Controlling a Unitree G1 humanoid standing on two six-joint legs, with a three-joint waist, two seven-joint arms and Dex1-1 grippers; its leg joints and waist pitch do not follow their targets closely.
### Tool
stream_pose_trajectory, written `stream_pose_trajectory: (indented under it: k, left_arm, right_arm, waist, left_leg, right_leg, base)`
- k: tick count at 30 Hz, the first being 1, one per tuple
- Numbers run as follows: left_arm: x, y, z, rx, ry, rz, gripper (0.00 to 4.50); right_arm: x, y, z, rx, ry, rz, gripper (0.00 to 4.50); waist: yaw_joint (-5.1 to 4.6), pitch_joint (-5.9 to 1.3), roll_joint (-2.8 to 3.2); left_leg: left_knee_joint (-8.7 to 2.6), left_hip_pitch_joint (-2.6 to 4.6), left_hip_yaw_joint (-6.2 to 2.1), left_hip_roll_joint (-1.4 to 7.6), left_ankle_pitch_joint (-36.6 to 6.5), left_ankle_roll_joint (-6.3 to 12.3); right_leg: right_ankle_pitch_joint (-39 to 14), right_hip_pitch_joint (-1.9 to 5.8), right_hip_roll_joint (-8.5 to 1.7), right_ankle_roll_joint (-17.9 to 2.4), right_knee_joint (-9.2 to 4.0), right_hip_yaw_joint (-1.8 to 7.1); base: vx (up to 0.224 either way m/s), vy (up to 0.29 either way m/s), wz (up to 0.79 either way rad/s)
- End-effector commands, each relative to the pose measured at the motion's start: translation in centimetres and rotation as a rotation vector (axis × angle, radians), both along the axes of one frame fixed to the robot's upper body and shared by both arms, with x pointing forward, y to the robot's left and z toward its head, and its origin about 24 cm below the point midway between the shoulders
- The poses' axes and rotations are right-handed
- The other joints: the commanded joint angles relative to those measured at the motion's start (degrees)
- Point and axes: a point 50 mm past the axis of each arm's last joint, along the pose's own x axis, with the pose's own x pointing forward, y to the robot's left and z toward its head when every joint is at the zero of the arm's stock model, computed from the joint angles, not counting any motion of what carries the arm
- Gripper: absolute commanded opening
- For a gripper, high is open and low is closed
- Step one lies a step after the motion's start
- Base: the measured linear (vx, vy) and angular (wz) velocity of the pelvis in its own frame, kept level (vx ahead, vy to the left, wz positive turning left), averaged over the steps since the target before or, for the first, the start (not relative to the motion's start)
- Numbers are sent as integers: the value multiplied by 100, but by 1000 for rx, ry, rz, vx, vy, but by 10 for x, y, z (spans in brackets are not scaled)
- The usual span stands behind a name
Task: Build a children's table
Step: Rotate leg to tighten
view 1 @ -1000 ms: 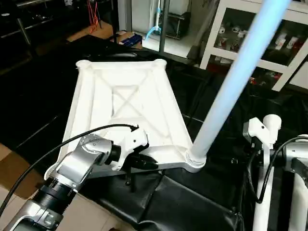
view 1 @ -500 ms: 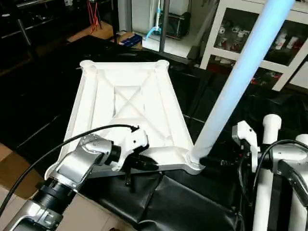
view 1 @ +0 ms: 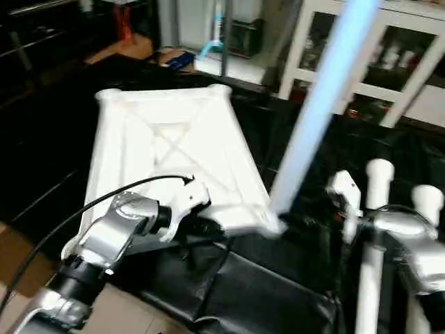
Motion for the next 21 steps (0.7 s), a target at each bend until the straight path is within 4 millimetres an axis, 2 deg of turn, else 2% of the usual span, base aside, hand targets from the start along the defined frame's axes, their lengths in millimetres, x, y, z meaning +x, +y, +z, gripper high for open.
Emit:
stream_pose_trajectory:
  k: [1, 3, 4, 6, 7, 8, 9, 10, 11, 12, 13, 14, 15, 17, 18, 19, 21]
  left_arm:
    - [6, -23, 7, -49, -32, 43, 0]
    - [18, -28, 6, -46, -39, 225, 0]
    - [23, -34, 7, -78, -12, 326, 0]
    - [30, -46, 12, -133, -18, 425, 0]
    - [32, -54, 14, -145, -31, 447, 0]
    - [33, -58, 14, -150, -41, 460, 0]
    - [33, -64, 14, -161, -44, 465, 0]
    - [32, -68, 15, -176, -40, 451, 0]
    - [32, -69, 15, -177, -39, 448, 0]
    - [31, -73, 15, -175, -42, 427, 0]
    - [30, -73, 16, -171, -46, 410, 0]
    - [30, -73, 16, -170, -46, 412, 0]
    - [30, -72, 16, -163, -49, 412, 0]
    - [31, -67, 15, -147, -59, 414, 0]
    - [31, -64, 15, -140, -62, 419, 0]
    - [32, -62, 15, -136, -63, 425, 0]
    - [31, -53, 13, -107, -93, 388, 0]
  right_arm:
    - [10, -12, -19, -112, 36, -286, 167]
    - [13, -10, -34, -159, 74, -469, 149]
    - [14, -9, -43, -200, 98, -595, 143]
    - [15, -5, -54, -261, 103, -790, 130]
    - [17, 1, -56, -251, 91, -888, 130]
    - [18, 9, -57, -236, 82, -918, 114]
    - [20, 20, -57, -217, 73, -940, 104]
    - [22, 30, -56, -189, 62, -946, 95]
    - [23, 33, -56, -179, 59, -946, 95]
    - [27, 48, -51, -109, 40, -926, 76]
    - [31, 60, -42, -12, 8, -862, 76]
    - [31, 62, -40, 3, 0, -855, 67]
    - [31, 64, -35, 30, -28, -836, 51]
    - [31, 61, -27, 42, -85, -807, 51]
    - [30, 59, -23, 50, -115, -794, 51]
    - [30, 58, -19, 58, -140, -786, 83]
    - [29, 45, -4, 95, -199, -754, 83]
  waist:
    - [-22, -290, -18]
    - [-70, -292, -31]
    - [-96, -294, -31]
    - [-95, -325, -44]
    - [-90, -343, -51]
    - [-125, -339, -69]
    - [-130, -332, -11]
    - [-142, -351, -3]
    - [-159, -350, -13]
    - [-154, -360, -12]
    - [-153, -367, -7]
    - [-140, -372, -1]
    - [-132, -378, 10]
    - [-99, -401, 28]
    - [-81, -396, 6]
    - [-68, -383, 11]
    - [-48, -369, 0]
  left_leg:
    - [-487, 70, -180, 310, -1668, -85]
    - [-478, 52, -187, 293, -1699, -156]
    - [-466, 74, -188, 284, -1700, -215]
    - [-438, 71, -173, 254, -1565, -205]
    - [-431, 37, -167, 251, -1464, -144]
    - [-459, -34, -196, 232, -1424, -61]
    - [-465, -36, -201, 239, -1430, -60]
    - [-447, 10, -195, 236, -1477, -35]
    - [-447, 1, -188, 238, -1483, -8]
    - [-446, -6, -182, 241, -1449, 61]
    - [-442, -16, -178, 240, -1387, 126]
    - [-435, -13, -174, 246, -1337, 169]
    - [-428, -24, -171, 255, -1144, 252]
    - [-400, -22, -161, 270, -710, 407]
    - [-394, -29, -153, 273, -542, 518]
    - [-388, -21, -139, 273, -528, 589]
    - [-401, -20, -143, 274, -647, 634]
  right_leg:
    - [-2091, 176, -291, -1145, -422, 216]
    - [-2185, 183, -286, -1108, -424, 214]
    - [-2271, 159, -282, -1098, -434, 213]
    - [-2192, 156, -285, -1111, -464, 214]
    - [-2031, 168, -300, -1083, -453, 222]
    - [-1985, 228, -271, -984, -423, 190]
    - [-2005, 215, -278, -939, -426, 195]
    - [-1937, 183, -274, -916, -447, 193]
    - [-1878, 180, -269, -918, -445, 200]
    - [-1720, 181, -276, -957, -427, 203]
    - [-1554, 196, -267, -1002, -408, 198]
    - [-1431, 201, -270, -1025, -398, 202]
    - [-1132, 207, -266, -1111, -362, 205]
    - [-527, 219, -261, -1276, -286, 208]
    - [-288, 241, -254, -1357, -255, 200]
    - [-241, 233, -258, -1395, -254, 207]
    - [-459, 253, -269, -1345, -279, 208]
  base:
    - [0, 0, 0]
    - [0, 0, 0]
    - [0, 0, 0]
    - [0, 0, 0]
    - [0, 0, 0]
    - [0, 0, 0]
    - [0, 0, 0]
    - [0, 0, 0]
    - [0, 0, 0]
    - [0, 0, 0]
    - [0, 0, 0]
    - [0, 0, 0]
    - [0, 0, 0]
    - [0, 0, 0]
    - [0, 0, 0]
    - [0, 0, 0]
    - [0, 0, 0]
